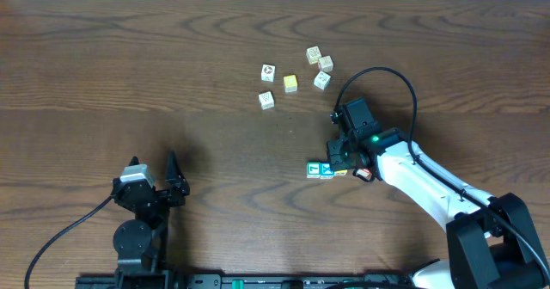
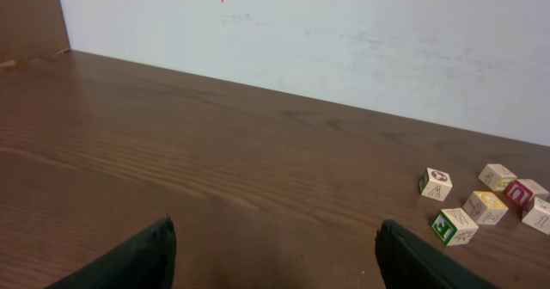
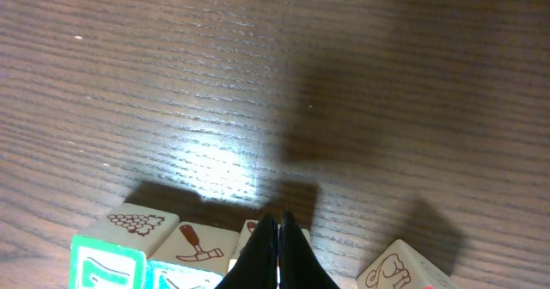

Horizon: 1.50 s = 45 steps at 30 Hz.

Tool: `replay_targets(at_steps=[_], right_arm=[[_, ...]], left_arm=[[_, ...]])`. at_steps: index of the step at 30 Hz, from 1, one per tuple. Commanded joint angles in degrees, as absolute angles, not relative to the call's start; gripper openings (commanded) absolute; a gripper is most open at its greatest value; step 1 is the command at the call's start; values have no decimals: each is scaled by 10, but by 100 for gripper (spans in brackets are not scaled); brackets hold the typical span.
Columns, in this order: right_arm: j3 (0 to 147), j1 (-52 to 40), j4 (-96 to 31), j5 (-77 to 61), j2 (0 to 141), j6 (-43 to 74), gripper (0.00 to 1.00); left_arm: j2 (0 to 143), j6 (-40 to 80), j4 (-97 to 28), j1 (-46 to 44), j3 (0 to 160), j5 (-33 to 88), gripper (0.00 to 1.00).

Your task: Lift 4 blocks

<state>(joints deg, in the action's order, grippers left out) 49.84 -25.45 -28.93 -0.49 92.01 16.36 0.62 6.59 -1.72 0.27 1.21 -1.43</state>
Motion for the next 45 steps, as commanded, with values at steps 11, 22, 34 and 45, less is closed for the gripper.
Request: replay_targets(at_steps=[11,22,34,45], right_arm=[[508,-260,-299,-10,924,174,1],[506,-269,-305,-16,924,178,1],[506,-283,-293,39,924,184,1],[506,-241,-293,44,924,189,1]], left_arm=[[3,67,-42,1,3,-20,75],[3,67,-42,1,3,-20,75],[3,67,-42,1,3,-20,75],[3,67,-42,1,3,-20,75]])
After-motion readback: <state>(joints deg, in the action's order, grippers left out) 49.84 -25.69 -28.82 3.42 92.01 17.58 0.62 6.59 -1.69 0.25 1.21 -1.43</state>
